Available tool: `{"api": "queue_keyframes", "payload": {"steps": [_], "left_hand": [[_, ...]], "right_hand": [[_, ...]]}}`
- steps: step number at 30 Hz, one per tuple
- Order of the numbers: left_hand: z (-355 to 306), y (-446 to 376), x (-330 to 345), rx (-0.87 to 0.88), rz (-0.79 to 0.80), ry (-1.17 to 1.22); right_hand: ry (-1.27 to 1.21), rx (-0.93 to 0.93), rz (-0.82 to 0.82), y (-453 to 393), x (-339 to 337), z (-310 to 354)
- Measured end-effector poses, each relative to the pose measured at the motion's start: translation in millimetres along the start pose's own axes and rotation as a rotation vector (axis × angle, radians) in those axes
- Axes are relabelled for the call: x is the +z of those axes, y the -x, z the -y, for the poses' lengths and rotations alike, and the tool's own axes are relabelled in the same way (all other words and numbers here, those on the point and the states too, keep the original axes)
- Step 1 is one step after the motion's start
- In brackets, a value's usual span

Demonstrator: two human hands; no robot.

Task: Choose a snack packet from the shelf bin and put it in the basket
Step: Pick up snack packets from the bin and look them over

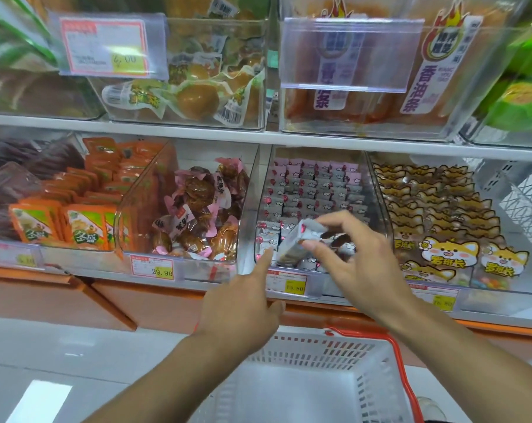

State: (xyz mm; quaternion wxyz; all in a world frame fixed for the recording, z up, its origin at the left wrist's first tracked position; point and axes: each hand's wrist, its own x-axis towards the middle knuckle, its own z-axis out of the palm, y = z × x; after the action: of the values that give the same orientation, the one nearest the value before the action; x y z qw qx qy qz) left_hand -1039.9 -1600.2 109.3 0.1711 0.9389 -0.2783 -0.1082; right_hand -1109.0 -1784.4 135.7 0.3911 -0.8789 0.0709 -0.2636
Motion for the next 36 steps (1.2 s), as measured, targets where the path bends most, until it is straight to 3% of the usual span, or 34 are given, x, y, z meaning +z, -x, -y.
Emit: {"api": "queue_keyframes", "payload": {"steps": [3,6,9,12,14,16,19,25,28,30,33,36], "left_hand": [[0,0,-2,-0.015,0.028,0.026],[-2,0,-5,-0.022,0.041,0.119],[-8,1,-9,0.030,-0.049,0.173],[-12,5,-7,0.109,-0.057,0.115],[-12,6,-4,0.106,0.000,0.052],[-12,7,-2,0.085,0.053,-0.001],[-14,7,-3,0.068,0.090,-0.013],[-11,4,-1,0.074,0.117,0.073],[-11,-2,-3,0.001,0.072,0.556],[-13,-8,-9,-0.059,0.026,0.914],[-12,-12,-18,-0.128,-0.034,1.184],[-9,-13,-21,-0.198,-0.112,1.280]], "right_hand": [[0.222,-0.190,0.010,-2,2,0],[0.412,-0.204,0.205,-5,6,-3],[0.545,-0.190,0.383,-5,12,-11],[0.454,-0.146,0.286,-8,8,-13],[0.530,-0.088,0.221,-12,4,-14],[0.624,-0.019,0.275,-12,5,-14],[0.432,0.074,0.263,-9,5,-13],[-0.120,0.169,-0.151,-12,-6,2],[-0.320,0.299,-0.312,-14,-15,6],[-0.560,0.500,-0.309,-15,-18,7],[-0.906,0.737,-0.251,-13,-18,9],[-0.984,0.759,-0.185,-10,-19,9]]}}
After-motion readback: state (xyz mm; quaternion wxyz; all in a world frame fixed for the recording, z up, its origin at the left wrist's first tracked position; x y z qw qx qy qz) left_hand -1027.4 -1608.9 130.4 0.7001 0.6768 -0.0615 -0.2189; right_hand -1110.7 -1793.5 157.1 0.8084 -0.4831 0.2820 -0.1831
